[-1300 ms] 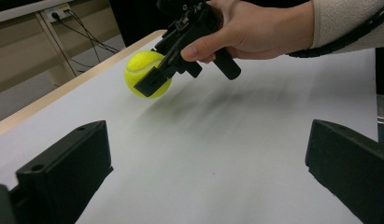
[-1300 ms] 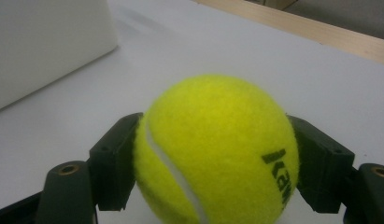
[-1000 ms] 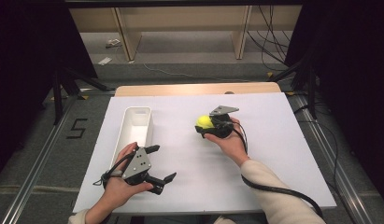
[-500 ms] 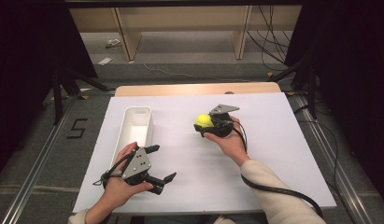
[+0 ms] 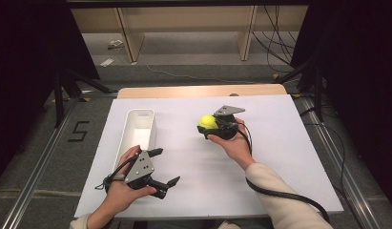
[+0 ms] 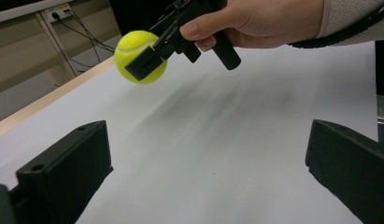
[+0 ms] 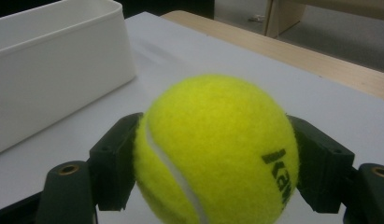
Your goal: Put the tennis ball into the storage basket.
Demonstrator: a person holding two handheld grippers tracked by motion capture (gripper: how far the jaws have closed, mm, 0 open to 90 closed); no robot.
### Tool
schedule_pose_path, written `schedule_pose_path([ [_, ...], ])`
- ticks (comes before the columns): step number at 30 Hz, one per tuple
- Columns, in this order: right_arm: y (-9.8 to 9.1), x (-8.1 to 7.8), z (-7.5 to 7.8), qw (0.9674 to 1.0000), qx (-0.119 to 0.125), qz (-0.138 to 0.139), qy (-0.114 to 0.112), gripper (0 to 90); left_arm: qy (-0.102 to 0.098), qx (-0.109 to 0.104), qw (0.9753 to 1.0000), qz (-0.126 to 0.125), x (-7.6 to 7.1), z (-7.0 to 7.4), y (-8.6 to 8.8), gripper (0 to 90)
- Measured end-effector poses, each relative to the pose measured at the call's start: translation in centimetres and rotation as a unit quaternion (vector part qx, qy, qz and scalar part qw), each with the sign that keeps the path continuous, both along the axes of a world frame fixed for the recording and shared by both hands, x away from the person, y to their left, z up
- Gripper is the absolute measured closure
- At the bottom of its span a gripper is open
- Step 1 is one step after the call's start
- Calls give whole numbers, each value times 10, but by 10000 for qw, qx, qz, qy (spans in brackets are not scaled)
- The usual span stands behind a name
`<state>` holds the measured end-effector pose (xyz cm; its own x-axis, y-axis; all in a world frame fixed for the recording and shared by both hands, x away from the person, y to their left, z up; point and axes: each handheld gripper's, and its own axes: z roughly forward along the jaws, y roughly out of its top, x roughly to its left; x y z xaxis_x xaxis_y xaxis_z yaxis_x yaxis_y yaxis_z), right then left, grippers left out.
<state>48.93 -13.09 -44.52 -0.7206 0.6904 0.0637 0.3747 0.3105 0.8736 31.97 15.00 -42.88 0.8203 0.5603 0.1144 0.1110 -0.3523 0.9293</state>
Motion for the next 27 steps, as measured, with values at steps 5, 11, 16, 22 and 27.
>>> schedule_pose_path([
  [5,0,-1,3,10000,48,0,-20,264,1,1,10000,-1,0,0,0,0],
  [11,1,-1,5,10000,68,14,-46,264,5,3,10000,1,0,0,0,0],
  [16,1,-2,6,9999,77,28,-76,264,4,8,10000,0,0,0,0,0],
  [22,2,-3,9,9999,107,47,-94,264,3,6,10000,4,0,0,0,0],
  [27,4,-4,11,9997,205,82,-81,265,-3,13,10000,0,0,0,0,0],
])
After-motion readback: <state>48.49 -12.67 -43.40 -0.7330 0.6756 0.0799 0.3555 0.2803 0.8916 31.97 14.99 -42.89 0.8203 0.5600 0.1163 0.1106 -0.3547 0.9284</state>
